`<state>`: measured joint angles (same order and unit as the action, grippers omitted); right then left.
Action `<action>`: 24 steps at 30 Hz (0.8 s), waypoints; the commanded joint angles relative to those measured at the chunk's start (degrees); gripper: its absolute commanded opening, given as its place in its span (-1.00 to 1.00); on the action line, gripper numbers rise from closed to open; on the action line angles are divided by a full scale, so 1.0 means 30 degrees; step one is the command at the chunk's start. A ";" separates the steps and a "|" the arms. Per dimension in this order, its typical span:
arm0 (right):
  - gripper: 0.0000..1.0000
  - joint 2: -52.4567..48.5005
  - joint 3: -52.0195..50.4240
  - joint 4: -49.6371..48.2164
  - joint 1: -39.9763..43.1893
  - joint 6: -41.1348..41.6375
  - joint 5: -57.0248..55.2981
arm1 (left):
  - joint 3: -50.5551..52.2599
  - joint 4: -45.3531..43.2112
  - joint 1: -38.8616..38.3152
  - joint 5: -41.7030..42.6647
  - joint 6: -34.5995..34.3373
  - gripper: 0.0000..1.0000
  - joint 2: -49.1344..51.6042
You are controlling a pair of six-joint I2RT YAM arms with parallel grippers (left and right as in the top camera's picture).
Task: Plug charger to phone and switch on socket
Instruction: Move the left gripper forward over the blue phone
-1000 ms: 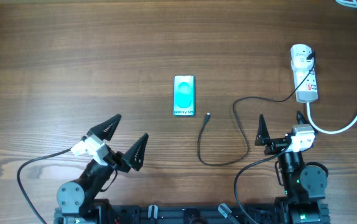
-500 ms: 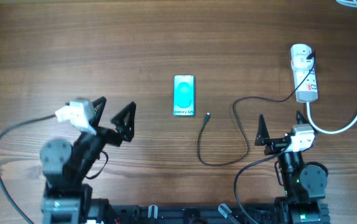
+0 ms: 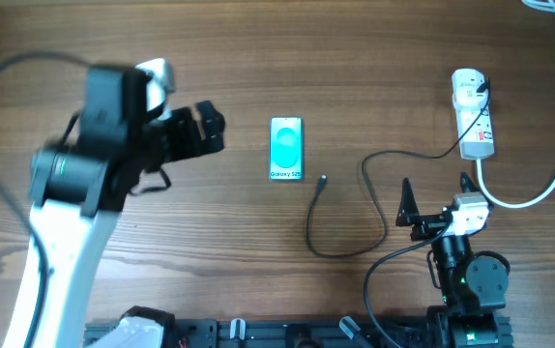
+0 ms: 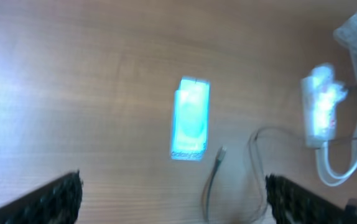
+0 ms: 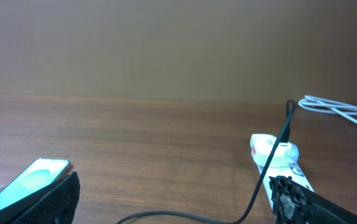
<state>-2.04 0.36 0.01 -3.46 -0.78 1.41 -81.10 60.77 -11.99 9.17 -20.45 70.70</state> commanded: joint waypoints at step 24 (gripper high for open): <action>0.99 0.0087 -0.0022 -0.0080 -0.0080 -0.0189 -0.0102 | -1.2590 0.5457 -0.6266 -0.2448 -0.3330 1.00 1.8739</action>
<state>-2.02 0.36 -0.01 -3.46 -0.80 1.41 -123.90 79.40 -29.50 1.80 -29.76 124.95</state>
